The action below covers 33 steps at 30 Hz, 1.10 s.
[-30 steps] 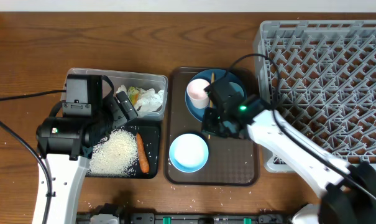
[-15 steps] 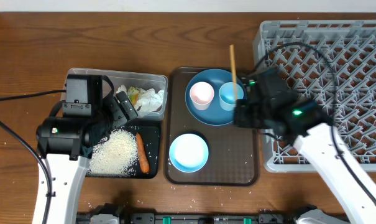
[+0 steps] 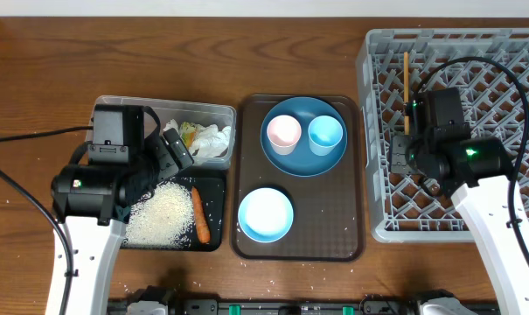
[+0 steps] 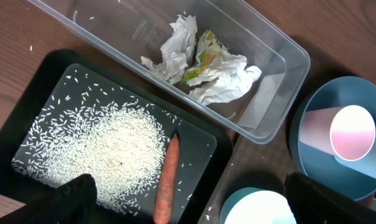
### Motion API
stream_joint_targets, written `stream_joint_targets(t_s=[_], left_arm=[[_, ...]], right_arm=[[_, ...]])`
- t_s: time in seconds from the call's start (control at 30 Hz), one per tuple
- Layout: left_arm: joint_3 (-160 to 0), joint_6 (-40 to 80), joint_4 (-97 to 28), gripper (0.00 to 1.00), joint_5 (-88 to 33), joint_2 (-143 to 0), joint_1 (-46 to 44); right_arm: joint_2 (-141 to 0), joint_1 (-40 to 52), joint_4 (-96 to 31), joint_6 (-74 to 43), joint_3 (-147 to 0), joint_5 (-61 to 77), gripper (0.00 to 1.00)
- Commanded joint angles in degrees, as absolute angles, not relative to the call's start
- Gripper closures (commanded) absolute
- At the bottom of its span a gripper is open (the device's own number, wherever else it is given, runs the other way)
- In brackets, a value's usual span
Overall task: Sort waste into correct bins and load items into the dishwasher rack
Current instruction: 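Carry the second chopstick into the dish rack and insert it upright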
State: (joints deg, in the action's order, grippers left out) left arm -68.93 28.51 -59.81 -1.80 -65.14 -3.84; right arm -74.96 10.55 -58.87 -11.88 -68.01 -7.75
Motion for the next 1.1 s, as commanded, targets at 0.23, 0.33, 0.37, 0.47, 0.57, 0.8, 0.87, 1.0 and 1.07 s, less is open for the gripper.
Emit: stream_joint_targets(t_s=[0.23,0.33,0.37,0.47,0.57,0.8,0.87,1.0,1.07], left_arm=[[-70.39,28.6,-59.96,0.02,-2.15,-65.28,-3.55],[-70.39,28.6,-59.96,0.01,-2.15,-65.28,-3.55],[-70.39,28.6,-59.96,0.01,-2.15,-65.28,-3.55],[-70.39,28.6,-59.96,0.01,-2.15,-65.28,-3.55],[-70.39,28.6,-59.96,0.01,-2.15,-65.28,-3.55],[-70.39,28.6,-59.96,0.02,-2.15,-65.28,-3.55],[-70.41,28.6,-59.96,0.01,-2.15,-65.28,-3.55],[-70.39,28.6,-59.96,0.02,-2.15,-65.28,-3.55],[-70.41,28.6,-59.96,0.01,-2.15,-65.28,-3.55]], right_arm=[[-78.56,9.61,-57.65,-6.94,-68.45,-13.3,0.99],[-80.53,9.61,-57.49,-6.96,-68.45,-13.28,0.99],[-81.1,9.61,-57.43,-6.96,-68.45,-13.28,0.99],[-83.13,9.61,-56.99,-6.96,-68.45,-13.3,0.99],[-84.71,9.61,-56.53,-6.98,-68.45,-13.28,0.99],[-86.28,9.61,-56.31,-7.01,-68.45,-13.28,0.99],[-86.28,9.61,-56.16,-7.01,-68.45,-13.28,0.99],[-86.37,9.61,-55.33,-7.01,-68.45,-13.17,0.99],[-86.48,9.61,-54.57,-6.98,-68.45,-12.32,0.99]])
